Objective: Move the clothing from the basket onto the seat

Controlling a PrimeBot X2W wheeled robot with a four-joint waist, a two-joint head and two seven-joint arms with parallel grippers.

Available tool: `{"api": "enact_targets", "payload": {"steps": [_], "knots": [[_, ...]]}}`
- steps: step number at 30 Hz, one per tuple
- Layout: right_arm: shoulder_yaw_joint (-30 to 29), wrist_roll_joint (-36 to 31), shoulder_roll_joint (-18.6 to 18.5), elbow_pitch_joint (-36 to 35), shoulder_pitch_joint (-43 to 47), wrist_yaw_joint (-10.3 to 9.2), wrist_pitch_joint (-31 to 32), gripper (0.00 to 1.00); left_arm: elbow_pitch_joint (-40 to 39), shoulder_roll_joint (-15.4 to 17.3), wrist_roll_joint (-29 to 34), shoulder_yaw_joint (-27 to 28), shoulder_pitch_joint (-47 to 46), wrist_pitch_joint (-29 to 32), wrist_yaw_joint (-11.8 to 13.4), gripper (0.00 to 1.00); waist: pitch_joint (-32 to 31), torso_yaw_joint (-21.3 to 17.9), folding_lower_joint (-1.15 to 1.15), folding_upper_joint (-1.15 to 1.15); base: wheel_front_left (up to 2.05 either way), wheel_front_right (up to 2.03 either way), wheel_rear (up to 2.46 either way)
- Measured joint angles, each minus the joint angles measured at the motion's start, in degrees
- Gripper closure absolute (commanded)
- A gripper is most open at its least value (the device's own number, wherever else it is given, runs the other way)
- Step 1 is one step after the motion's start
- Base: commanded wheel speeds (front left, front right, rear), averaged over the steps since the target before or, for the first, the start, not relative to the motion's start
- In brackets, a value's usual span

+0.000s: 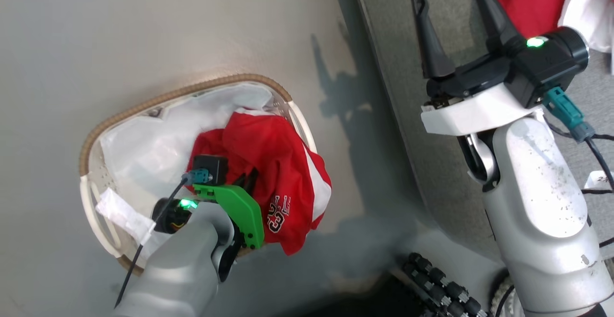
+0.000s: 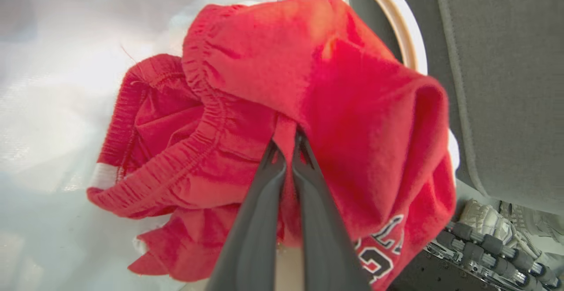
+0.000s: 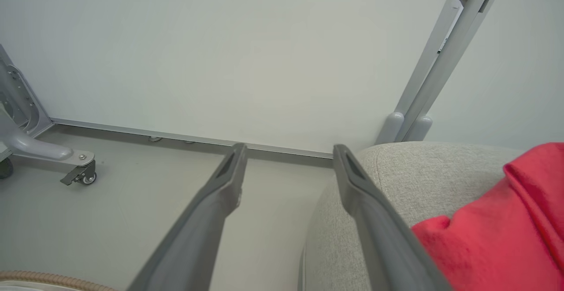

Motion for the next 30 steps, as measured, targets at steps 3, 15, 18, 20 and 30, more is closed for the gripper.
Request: {"api": "enact_targets", "payload": {"steps": [3, 15, 18, 20, 30], "knots": [[-0.1, 0.0, 0.0, 1.0, 1.0, 0.0, 0.0, 0.0, -0.8, -0.1, -0.9, -0.3, 0.9, -1.3, 0.0, 1.0, -2.3, 0.4, 0.0, 0.0, 0.0, 0.0, 0.0], [-0.7, -0.2, -0.4, 4.4, 7.3, 0.0, 0.0, 0.0, -9.1, 0.8, 2.7, 7.6, 5.7, -2.6, 0.0, 1.0, -12.8, 3.5, 0.0, 0.0, 0.0, 0.0, 0.0], [-0.4, -0.2, -0.5, 5.1, 8.7, 0.0, 0.0, 0.0, -12.5, 1.2, 7.3, 12.1, 8.5, -2.6, 0.0, 1.0, -15.3, 4.5, 0.0, 0.0, 0.0, 0.0, 0.0], [-0.4, -0.1, -0.5, 5.5, 9.6, 0.0, 0.0, 0.0, -14.8, 1.2, 10.4, 15.1, 10.2, -2.6, 0.0, 1.0, -17.1, 5.2, 0.0, 0.0, 0.0, 0.0, 0.0], [-0.1, 0.2, -0.6, 7.4, 14.6, 0.0, 0.0, 0.0, -26.2, 0.4, 22.8, 27.1, 17.6, -2.6, 0.0, 1.0, -25.4, 8.2, 0.0, 0.0, 0.0, 0.0, 0.0]]}}
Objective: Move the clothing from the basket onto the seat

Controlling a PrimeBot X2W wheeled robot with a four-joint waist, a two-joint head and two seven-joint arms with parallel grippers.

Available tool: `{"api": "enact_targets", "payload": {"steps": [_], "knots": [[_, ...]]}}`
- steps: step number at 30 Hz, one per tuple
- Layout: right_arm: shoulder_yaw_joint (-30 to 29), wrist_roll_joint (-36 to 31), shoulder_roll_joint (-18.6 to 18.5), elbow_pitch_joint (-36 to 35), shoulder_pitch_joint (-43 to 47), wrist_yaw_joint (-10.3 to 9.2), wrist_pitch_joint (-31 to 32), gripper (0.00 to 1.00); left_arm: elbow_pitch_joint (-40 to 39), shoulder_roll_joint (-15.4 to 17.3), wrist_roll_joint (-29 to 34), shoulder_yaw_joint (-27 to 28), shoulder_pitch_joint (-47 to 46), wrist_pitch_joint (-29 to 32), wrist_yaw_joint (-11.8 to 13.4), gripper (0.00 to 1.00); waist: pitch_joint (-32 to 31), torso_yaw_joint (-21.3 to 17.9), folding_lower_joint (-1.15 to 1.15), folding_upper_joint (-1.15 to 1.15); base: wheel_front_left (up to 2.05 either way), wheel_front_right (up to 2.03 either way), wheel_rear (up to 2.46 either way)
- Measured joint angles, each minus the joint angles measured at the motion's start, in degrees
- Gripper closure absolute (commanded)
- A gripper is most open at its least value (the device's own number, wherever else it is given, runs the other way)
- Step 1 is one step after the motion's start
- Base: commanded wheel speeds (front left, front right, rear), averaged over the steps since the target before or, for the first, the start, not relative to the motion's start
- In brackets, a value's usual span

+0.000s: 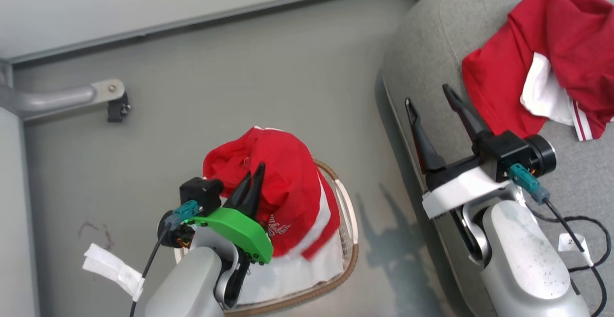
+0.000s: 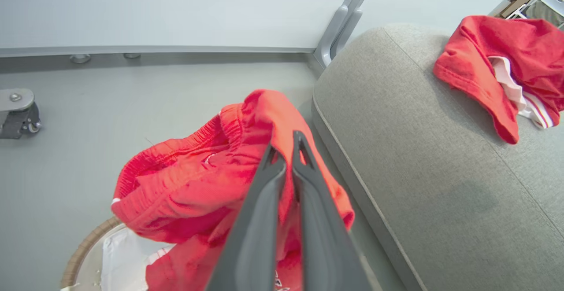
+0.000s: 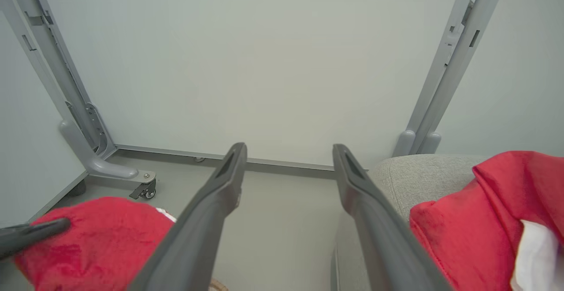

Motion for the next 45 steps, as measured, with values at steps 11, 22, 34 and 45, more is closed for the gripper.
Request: {"api": "enact_targets", "payload": {"steps": [11, 22, 34, 45], "knots": [[1.0, 0.1, 0.1, 1.7, 5.3, 0.0, 0.0, 0.0, -14.0, -1.0, 7.9, 9.8, 3.9, 0.0, 0.0, 1.0, -7.4, 2.7, 0.0, 0.0, 0.0, 0.0, 0.0], [3.2, 0.6, 0.2, 3.5, 10.1, 0.0, 0.0, 0.0, -21.9, -1.3, 11.3, 12.5, 4.9, 0.0, 0.0, 1.0, -12.6, 4.6, 0.0, 0.0, 0.0, 0.0, 0.0], [14.0, 1.4, -0.6, 4.2, 11.0, 0.0, 0.0, 0.0, -24.4, -1.5, 10.4, 9.1, 4.6, 0.0, 0.0, 1.0, -14.3, 8.1, 0.0, 0.0, 0.0, 0.0, 0.0], [21.3, 2.9, 0.0, 5.6, 1.6, 0.0, 0.0, 0.0, -24.6, -1.5, 7.9, 3.4, 3.0, 0.0, 0.0, 1.0, -13.2, 13.2, 0.0, 0.0, 0.0, 0.0, 0.0]]}}
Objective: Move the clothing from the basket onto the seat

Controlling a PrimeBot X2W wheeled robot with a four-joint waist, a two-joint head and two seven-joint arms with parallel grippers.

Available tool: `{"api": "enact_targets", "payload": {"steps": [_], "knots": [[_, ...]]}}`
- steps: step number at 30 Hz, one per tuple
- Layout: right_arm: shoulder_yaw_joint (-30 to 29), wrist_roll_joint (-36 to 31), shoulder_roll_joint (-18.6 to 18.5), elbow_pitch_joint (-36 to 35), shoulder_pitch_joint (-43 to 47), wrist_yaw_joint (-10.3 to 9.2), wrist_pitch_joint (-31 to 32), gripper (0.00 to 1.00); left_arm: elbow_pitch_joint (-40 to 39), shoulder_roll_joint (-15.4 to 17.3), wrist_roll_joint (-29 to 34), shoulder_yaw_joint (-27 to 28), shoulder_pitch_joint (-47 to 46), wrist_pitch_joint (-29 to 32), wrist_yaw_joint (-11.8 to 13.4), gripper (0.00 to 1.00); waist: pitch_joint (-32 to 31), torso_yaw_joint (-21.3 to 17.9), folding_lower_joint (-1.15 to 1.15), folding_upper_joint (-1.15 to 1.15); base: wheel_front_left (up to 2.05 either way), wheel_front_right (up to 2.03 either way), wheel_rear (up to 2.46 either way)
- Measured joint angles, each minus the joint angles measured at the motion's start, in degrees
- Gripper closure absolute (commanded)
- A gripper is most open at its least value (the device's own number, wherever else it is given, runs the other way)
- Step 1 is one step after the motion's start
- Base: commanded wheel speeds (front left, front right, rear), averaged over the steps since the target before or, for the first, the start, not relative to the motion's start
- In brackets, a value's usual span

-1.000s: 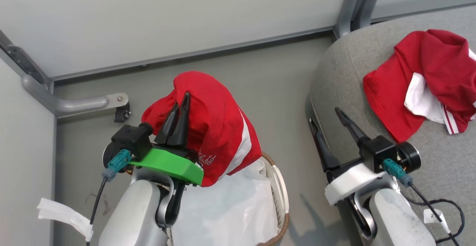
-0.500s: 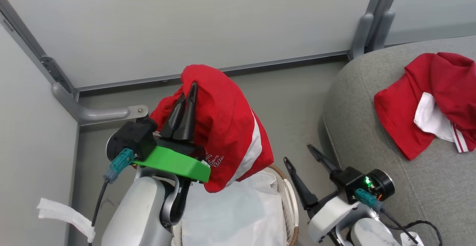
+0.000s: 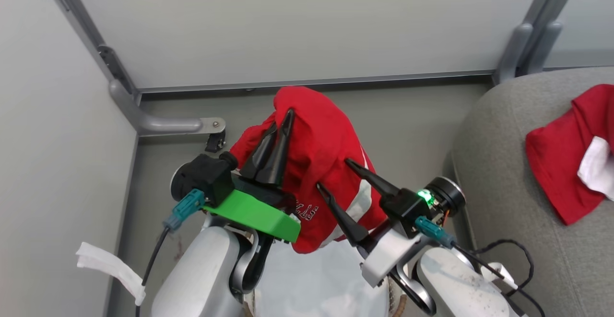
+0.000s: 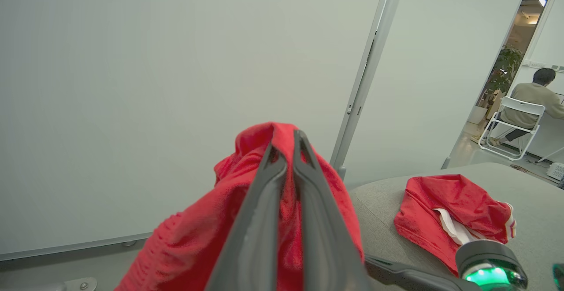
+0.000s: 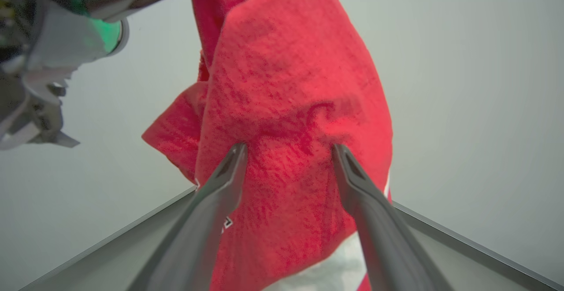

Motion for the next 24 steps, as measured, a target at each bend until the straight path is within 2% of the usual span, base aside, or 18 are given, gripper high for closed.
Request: {"api": "enact_targets", "payload": {"steps": [12, 24], "knots": [[0.1, -2.3, 0.6, 3.7, -3.7, 0.0, 0.0, 0.0, -0.6, 0.0, -2.0, -5.6, -1.4, 0.0, 0.0, 1.0, 0.9, 5.2, 0.0, 0.0, 0.0, 0.0, 0.0], [0.7, -1.9, 0.7, 12.3, -5.2, 0.0, 0.0, 0.0, -2.5, 0.0, -4.0, -12.0, -3.1, 0.0, 0.0, 1.0, 1.6, 9.2, 0.0, 0.0, 0.0, 0.0, 0.0]]}}
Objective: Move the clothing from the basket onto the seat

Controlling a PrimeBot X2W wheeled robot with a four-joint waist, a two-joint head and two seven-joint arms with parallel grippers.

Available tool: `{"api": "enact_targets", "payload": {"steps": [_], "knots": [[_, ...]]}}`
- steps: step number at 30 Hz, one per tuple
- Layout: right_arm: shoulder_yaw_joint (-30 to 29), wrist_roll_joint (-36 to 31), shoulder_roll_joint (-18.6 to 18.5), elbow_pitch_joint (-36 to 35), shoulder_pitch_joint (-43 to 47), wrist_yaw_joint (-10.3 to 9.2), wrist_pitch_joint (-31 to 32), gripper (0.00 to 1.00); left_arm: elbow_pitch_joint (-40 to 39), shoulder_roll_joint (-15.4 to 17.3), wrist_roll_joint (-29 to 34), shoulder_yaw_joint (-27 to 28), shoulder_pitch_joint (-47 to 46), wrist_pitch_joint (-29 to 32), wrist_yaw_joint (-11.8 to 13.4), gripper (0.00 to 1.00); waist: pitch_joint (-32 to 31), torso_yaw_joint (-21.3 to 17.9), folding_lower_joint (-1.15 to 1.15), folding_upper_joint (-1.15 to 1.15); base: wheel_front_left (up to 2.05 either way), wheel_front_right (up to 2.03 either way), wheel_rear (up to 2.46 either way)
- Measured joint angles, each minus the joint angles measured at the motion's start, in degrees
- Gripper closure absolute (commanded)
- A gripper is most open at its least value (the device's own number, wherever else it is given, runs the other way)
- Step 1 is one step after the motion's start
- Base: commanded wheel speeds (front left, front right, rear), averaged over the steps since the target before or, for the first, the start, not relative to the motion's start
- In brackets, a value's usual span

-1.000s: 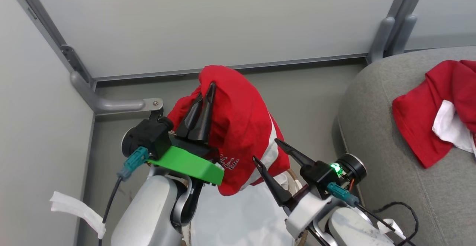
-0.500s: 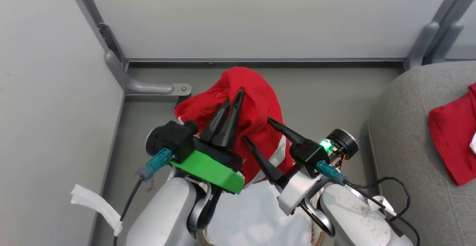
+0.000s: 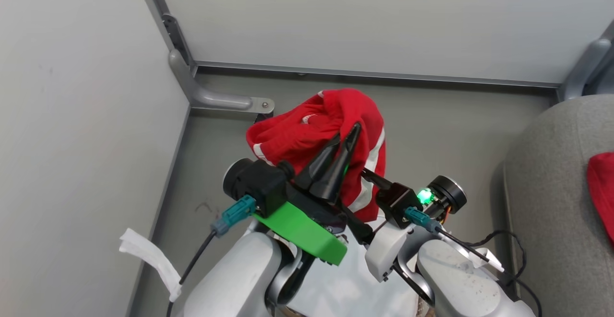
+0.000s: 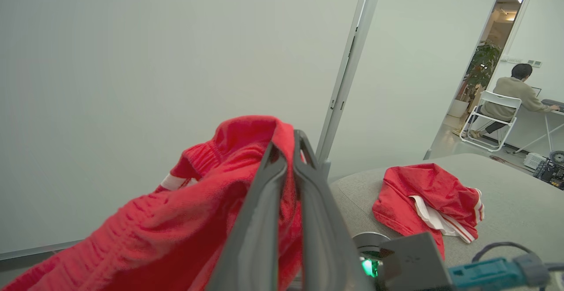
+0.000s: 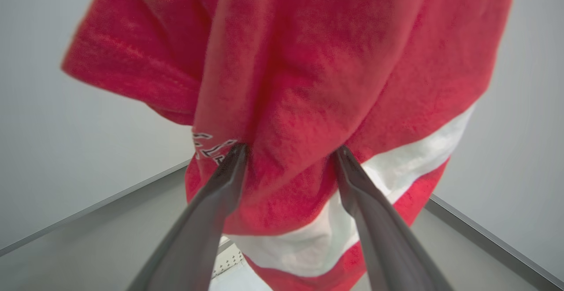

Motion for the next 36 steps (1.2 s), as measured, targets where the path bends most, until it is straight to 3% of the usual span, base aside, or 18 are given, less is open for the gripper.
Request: {"api": "enact_targets", "payload": {"steps": [7, 9, 10, 21, 22, 23, 24, 36], "knots": [[-1.7, -0.1, 0.0, 3.1, -1.1, 0.0, 0.0, 0.0, -0.8, 0.0, -0.8, -2.9, -0.9, 0.0, 0.0, 1.0, 0.5, 2.5, 0.0, 0.0, 0.0, 0.0, 0.0], [-1.5, 0.3, 0.0, 3.9, -1.2, 0.0, 0.0, 0.95, -0.8, 0.0, -0.9, -3.5, -1.0, 0.0, 0.0, 1.0, 0.7, 3.1, 0.0, 0.0, 0.0, 0.0, 0.0], [-1.4, 0.8, 0.0, 4.1, -1.2, 0.0, 0.0, 1.0, -0.8, 0.0, -1.0, -3.6, -1.0, 0.0, 0.0, 1.0, 0.7, 3.3, 0.0, 0.0, 0.0, 0.0, 0.0], [-2.3, 2.2, 0.0, 3.3, -1.5, 0.0, 0.0, 1.0, 0.9, 0.0, -0.1, -1.5, -0.9, 0.0, 0.0, 1.0, 1.2, 2.7, 0.0, 0.0, 0.0, 0.0, 0.0], [-2.8, 2.2, 0.0, 2.8, -1.3, 0.0, 0.0, 1.0, 1.1, 0.0, 0.3, -1.1, -0.9, 0.0, 0.0, 0.91, 1.2, 2.4, 0.0, 0.0, 0.0, 0.0, 0.0], [-3.3, 2.3, 0.0, 2.1, -0.9, 0.0, 0.0, 1.0, 1.3, 0.0, 0.6, -0.5, -0.8, 0.0, 0.1, 0.55, 1.3, 1.9, 0.0, 0.0, 0.0, 0.0, 0.0], [-4.0, 2.5, 0.0, 1.4, -0.5, 0.0, 0.0, 1.0, 1.9, 0.0, 0.9, -0.1, -0.8, 0.0, 0.2, 0.0, 1.3, 1.5, 0.0, 0.0, 0.0, 0.0, 0.0], [-12.2, 3.4, 0.0, -8.6, 7.8, 0.0, 0.0, 1.0, 6.0, 0.0, 6.1, 7.0, 2.4, 0.0, 0.3, 0.0, 1.0, -7.7, 0.0, 0.01, 0.0, 0.0, 0.0]]}}
